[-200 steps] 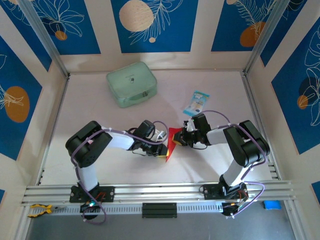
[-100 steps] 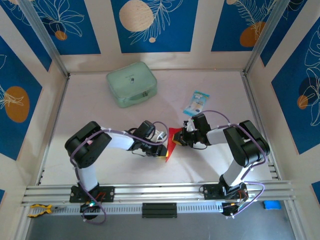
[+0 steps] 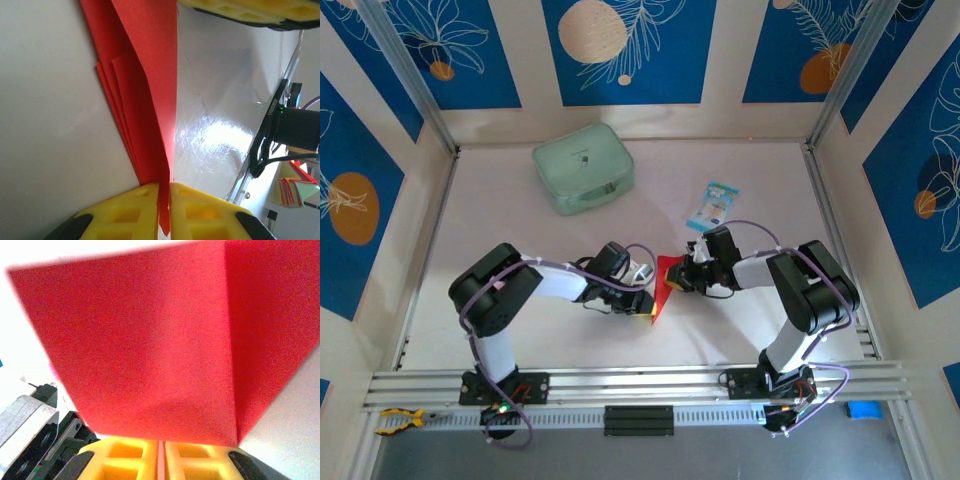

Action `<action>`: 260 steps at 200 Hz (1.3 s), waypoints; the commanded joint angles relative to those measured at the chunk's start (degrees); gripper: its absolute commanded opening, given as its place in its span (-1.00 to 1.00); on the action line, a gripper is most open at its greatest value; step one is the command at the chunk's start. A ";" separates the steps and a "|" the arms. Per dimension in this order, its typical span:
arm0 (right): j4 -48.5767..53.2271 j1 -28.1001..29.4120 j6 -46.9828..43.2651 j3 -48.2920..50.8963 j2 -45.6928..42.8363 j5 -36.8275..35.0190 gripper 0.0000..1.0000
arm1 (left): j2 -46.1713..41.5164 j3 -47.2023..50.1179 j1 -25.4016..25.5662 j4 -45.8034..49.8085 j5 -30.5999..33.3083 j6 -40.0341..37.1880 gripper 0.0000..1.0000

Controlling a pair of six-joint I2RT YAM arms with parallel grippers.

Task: Fold a paper plane with a square sheet of paper (pick it up from the middle)
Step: Fold the wing for the fifth time at the center of the table.

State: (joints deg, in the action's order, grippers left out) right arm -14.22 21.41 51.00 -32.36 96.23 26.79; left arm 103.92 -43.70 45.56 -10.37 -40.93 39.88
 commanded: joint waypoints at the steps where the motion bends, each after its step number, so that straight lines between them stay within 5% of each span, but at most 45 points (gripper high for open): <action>1: 5.52 0.39 -0.52 0.76 1.93 -5.00 -0.76 | -0.54 2.04 1.10 4.50 -2.23 -1.34 -0.72; 147: 5.78 0.49 -0.44 0.99 1.82 -5.31 -0.76 | -3.28 1.90 1.99 8.35 2.16 -2.79 -0.72; 214: 5.63 0.51 -0.50 1.20 1.70 -5.16 -0.77 | -5.68 2.56 1.99 2.43 2.69 0.92 -0.71; 260: 5.67 0.48 -0.55 1.22 1.77 -5.18 -0.77 | -8.20 3.48 2.01 0.88 5.47 1.88 -0.49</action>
State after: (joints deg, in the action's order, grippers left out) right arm -14.09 21.43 51.00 -32.40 96.20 26.55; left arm 98.72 -41.41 47.18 -8.16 -37.89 41.10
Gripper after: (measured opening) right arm 0.117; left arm 0.222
